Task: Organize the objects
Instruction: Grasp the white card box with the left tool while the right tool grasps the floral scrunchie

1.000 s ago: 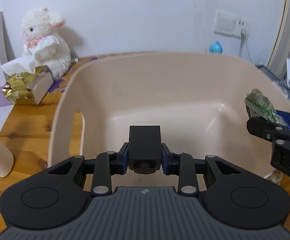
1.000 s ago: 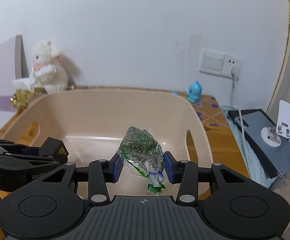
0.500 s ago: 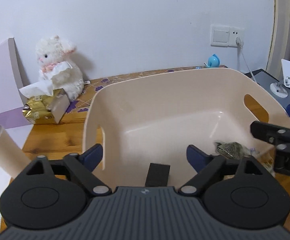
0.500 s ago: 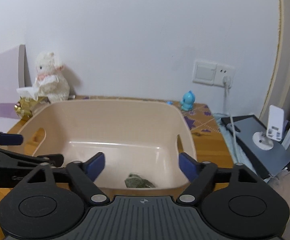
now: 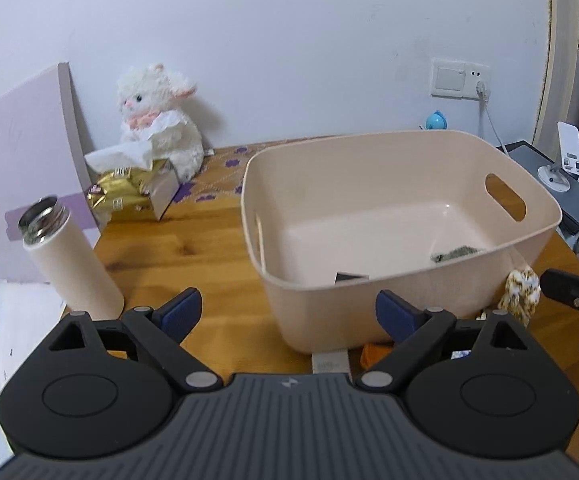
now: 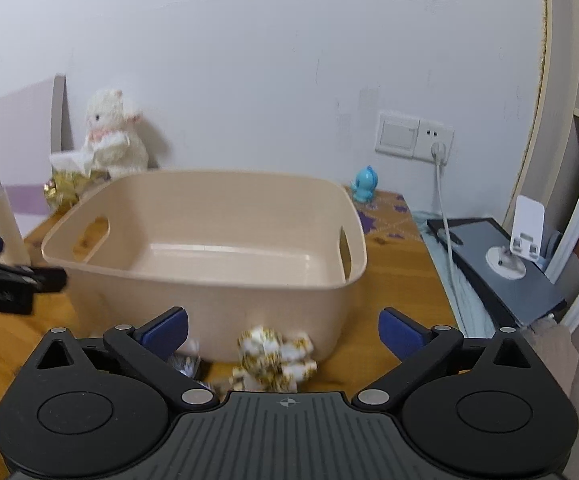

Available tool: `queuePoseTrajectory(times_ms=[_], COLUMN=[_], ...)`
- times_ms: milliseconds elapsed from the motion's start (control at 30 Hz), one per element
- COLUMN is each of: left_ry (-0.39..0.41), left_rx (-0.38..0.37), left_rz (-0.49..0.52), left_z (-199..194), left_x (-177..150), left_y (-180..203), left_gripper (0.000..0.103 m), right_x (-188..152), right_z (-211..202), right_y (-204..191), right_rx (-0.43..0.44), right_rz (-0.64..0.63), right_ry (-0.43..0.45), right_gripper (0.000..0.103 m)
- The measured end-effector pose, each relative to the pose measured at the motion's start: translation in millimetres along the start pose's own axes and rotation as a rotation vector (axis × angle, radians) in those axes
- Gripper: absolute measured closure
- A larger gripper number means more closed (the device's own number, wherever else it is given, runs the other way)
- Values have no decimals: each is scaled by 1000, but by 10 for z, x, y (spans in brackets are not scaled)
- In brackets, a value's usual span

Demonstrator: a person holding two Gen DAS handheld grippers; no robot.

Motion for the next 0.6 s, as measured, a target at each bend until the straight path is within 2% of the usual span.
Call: queuePoseTrajectory(times_ms=[333, 600], left_ry=[-136, -239], left_rx=[-41, -62], left_rz=[-33, -45], left_z=[344, 695], left_x=[-390, -651], left_y=[-46, 2], left_gripper=[9, 9], right_x=[-358, -516], right_z=[255, 536], right_y=[-18, 2], right_rx=[2, -12], right_rz=[-20, 4], right_ry=[-108, -154], right_gripper=[0, 0])
Point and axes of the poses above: each gripper's, at about its wrist camera, not at the fingertips, and z roughly the way its jaws point, y to its right, x to its top, the point moved 3 cm from there along z, roughly the way its jaws point, and after that the axes turned 4 degrees about y, right-handed, at the moved point
